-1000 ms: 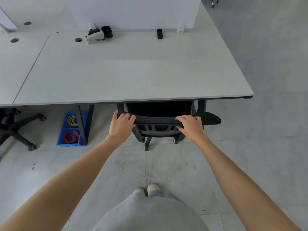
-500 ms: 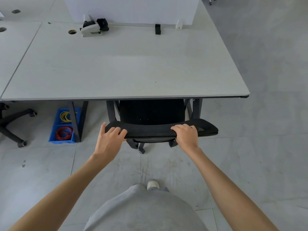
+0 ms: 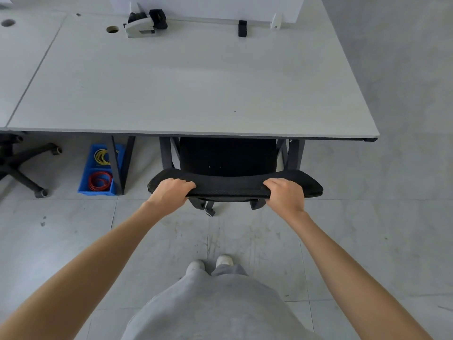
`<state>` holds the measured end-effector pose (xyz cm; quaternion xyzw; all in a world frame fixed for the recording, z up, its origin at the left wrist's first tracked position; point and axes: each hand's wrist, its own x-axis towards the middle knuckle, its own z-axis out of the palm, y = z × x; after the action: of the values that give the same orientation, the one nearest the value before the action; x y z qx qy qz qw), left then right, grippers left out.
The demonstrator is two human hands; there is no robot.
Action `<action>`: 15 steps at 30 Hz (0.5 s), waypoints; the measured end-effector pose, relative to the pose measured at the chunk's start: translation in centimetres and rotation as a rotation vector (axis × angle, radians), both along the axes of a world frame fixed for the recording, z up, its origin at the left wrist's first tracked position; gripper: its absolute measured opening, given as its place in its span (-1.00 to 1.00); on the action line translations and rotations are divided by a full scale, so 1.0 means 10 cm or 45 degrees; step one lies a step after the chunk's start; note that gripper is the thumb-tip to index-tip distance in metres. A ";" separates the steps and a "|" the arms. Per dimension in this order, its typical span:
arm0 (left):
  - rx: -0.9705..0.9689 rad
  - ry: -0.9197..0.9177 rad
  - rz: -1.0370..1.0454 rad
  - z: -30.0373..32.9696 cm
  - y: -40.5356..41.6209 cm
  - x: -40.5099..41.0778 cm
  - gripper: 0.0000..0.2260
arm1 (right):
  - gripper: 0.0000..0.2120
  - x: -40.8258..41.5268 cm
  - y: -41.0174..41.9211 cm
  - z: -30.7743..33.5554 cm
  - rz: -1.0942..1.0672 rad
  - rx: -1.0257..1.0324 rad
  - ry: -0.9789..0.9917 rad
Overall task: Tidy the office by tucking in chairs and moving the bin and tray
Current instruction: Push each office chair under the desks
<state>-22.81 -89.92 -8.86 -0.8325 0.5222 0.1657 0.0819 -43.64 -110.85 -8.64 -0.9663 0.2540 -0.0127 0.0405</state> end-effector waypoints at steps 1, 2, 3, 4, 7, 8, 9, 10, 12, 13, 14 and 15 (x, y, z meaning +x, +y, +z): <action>0.015 0.007 -0.005 0.00 0.02 0.02 -0.72 | -0.81 0.02 0.04 -0.01 -0.007 -0.003 -0.022; 0.031 0.009 -0.010 0.02 0.05 0.03 -0.71 | -0.82 0.02 0.08 -0.02 -0.010 -0.005 -0.041; 0.052 0.005 -0.011 0.02 0.08 0.04 -0.71 | -0.82 0.02 0.11 -0.04 -0.006 -0.008 -0.051; 0.068 -0.009 -0.009 0.03 0.13 0.03 -0.70 | -0.82 0.00 0.16 -0.06 0.000 -0.007 -0.055; 0.101 -0.025 0.000 0.03 0.31 0.00 -0.68 | -0.83 -0.03 0.31 -0.13 0.024 0.006 -0.056; 0.110 -0.014 0.004 0.04 0.38 -0.02 -0.68 | -0.83 -0.04 0.36 -0.15 0.035 0.014 -0.054; 0.109 -0.004 0.007 0.06 0.43 -0.04 -0.67 | -0.82 -0.06 0.41 -0.17 0.049 0.021 -0.055; 0.087 0.006 0.015 0.06 0.48 -0.05 -0.67 | -0.81 -0.07 0.44 -0.18 0.064 0.024 -0.060; -0.037 0.022 0.033 0.08 0.58 -0.08 -0.67 | -0.78 -0.09 0.47 -0.18 0.080 0.028 -0.070; -0.175 0.027 0.011 0.09 0.61 -0.09 -0.68 | -0.77 -0.11 0.48 -0.16 0.095 0.028 -0.086; -0.318 0.011 -0.040 0.07 0.64 -0.10 -0.69 | -0.75 -0.13 0.46 -0.15 0.126 0.031 -0.111; -0.444 -0.034 -0.108 0.05 0.66 -0.11 -0.68 | -0.73 -0.15 0.44 -0.13 0.172 0.039 -0.148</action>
<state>-23.89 -83.35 -8.40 -0.8133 0.5767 0.0579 -0.0501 -45.11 -106.45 -9.99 -0.9781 0.1857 -0.0621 0.0705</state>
